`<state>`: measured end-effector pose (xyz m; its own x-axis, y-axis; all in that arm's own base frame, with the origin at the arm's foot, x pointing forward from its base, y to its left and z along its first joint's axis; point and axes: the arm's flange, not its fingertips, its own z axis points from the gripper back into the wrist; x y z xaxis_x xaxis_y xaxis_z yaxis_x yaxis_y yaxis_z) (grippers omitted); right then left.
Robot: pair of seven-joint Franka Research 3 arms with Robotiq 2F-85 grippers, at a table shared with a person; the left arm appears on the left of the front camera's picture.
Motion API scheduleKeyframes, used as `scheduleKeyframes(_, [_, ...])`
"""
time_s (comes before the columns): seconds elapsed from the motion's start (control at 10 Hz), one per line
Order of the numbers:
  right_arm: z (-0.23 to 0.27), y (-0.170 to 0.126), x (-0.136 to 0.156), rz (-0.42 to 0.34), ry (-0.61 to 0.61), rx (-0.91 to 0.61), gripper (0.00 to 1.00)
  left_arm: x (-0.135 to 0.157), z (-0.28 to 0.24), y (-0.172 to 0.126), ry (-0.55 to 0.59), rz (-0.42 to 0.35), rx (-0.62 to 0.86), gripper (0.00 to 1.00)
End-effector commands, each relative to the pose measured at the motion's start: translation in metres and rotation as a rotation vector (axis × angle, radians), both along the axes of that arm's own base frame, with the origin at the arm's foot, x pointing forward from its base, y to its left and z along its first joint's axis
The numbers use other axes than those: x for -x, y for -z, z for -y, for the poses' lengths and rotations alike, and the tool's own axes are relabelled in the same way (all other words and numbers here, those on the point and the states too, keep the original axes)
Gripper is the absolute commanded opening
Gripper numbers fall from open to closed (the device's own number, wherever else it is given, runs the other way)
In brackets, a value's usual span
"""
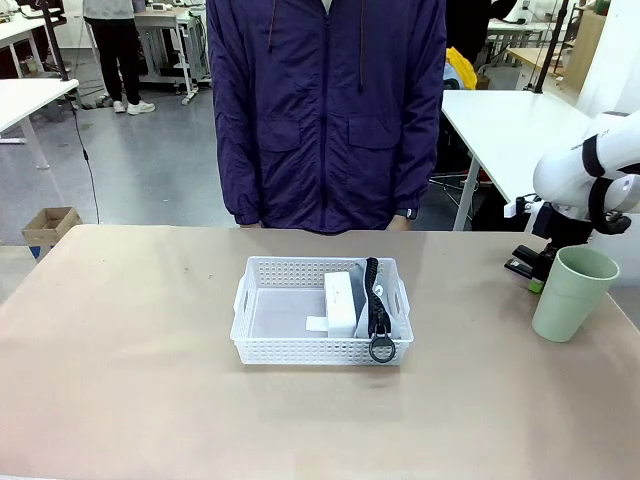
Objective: Efficiently arrange items inside the basket to fit them all.
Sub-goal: Pick up the Stapler and place it inside the Organizing basket.
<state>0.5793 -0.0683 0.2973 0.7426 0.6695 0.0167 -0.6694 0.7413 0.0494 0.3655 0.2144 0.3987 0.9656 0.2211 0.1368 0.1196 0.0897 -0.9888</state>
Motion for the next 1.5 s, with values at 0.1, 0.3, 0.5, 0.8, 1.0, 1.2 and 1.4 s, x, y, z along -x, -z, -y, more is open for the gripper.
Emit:
scheduleKeyframes(0.1, [0.002,0.005,-0.003,0.007,-0.037,-0.004,0.0,0.002,0.002,-0.003,0.001,-0.004,-0.012,1.0])
scheduleKeyframes(0.3, [0.003,0.005,-0.002,0.008,-0.039,-0.01,0.04,0.002,0.002,-0.003,0.001,-0.004,-0.012,1.0])
scheduleKeyframes(0.5, [0.003,0.005,-0.002,0.006,-0.046,-0.014,0.0,0.002,0.002,-0.003,0.001,-0.004,-0.012,1.0])
scheduleKeyframes(0.8, [0.005,0.004,-0.001,0.009,-0.048,-0.016,0.0,0.002,0.002,-0.003,0.001,-0.004,-0.012,1.0])
scheduleKeyframes(1.0, [0.01,-0.006,0.002,0.03,-0.042,-0.017,0.0,0.002,0.002,-0.003,0.001,-0.004,-0.012,1.0])
scheduleKeyframes(1.2, [0.013,-0.043,0.012,0.093,-0.034,0.012,0.0,0.002,0.002,-0.003,0.001,-0.004,-0.012,1.0])
scheduleKeyframes(1.4, [0.017,-0.096,0.031,0.139,-0.026,-0.028,0.0,0.002,0.002,-0.003,0.001,-0.004,-0.012,1.0])
